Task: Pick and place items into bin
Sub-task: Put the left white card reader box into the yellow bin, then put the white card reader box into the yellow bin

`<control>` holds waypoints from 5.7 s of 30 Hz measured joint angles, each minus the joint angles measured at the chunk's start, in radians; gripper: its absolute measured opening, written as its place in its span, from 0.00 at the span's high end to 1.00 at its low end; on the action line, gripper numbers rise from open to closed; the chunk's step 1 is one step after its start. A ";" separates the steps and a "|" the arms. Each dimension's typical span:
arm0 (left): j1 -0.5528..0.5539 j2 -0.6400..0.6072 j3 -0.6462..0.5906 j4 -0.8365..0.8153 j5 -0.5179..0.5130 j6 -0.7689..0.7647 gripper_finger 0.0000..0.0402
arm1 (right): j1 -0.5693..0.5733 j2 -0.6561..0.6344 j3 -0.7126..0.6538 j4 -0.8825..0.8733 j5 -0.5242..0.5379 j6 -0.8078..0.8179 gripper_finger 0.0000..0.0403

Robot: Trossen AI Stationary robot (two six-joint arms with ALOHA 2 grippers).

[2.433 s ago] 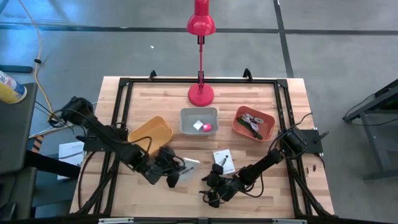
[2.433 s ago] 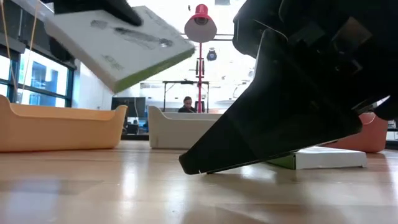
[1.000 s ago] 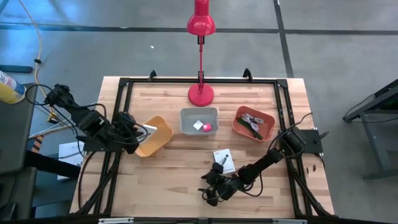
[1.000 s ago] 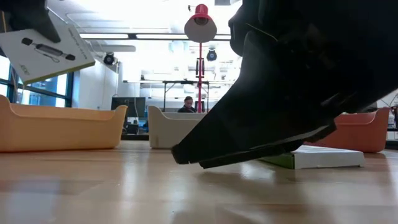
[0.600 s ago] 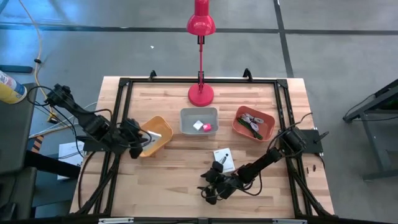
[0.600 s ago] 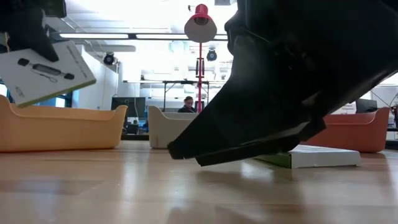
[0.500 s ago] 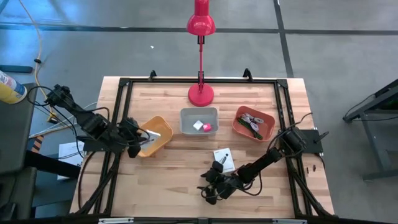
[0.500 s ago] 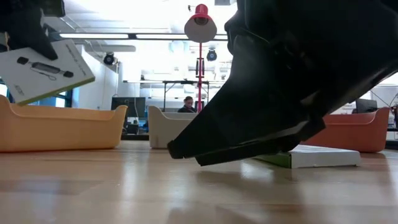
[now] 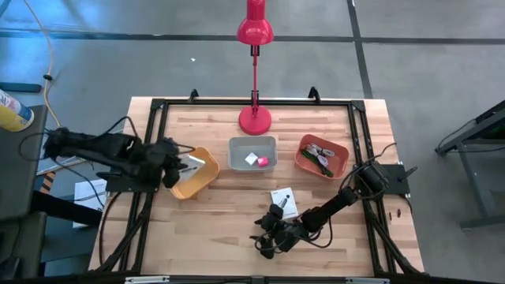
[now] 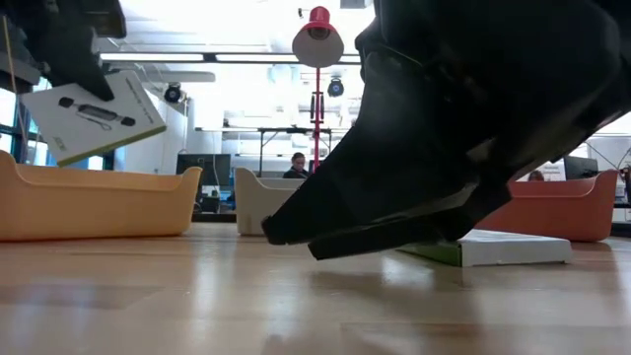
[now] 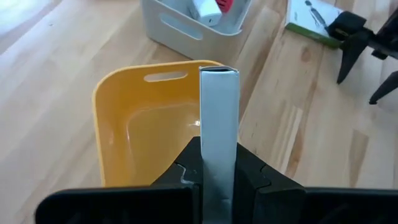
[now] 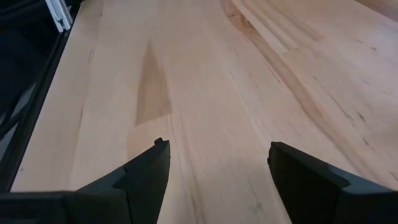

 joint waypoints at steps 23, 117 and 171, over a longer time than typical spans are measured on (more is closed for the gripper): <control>0.479 0.037 -0.134 0.122 0.545 0.388 0.95 | 0.000 -0.001 0.000 -0.001 -0.004 0.025 0.36; -0.404 0.892 0.182 1.111 -0.062 -0.051 0.60 | 0.097 -0.345 -0.006 -1.100 0.181 0.251 0.36; -0.477 0.903 0.228 1.157 -0.195 -0.169 0.60 | 0.039 -0.356 -0.015 -0.756 -0.086 -0.221 0.36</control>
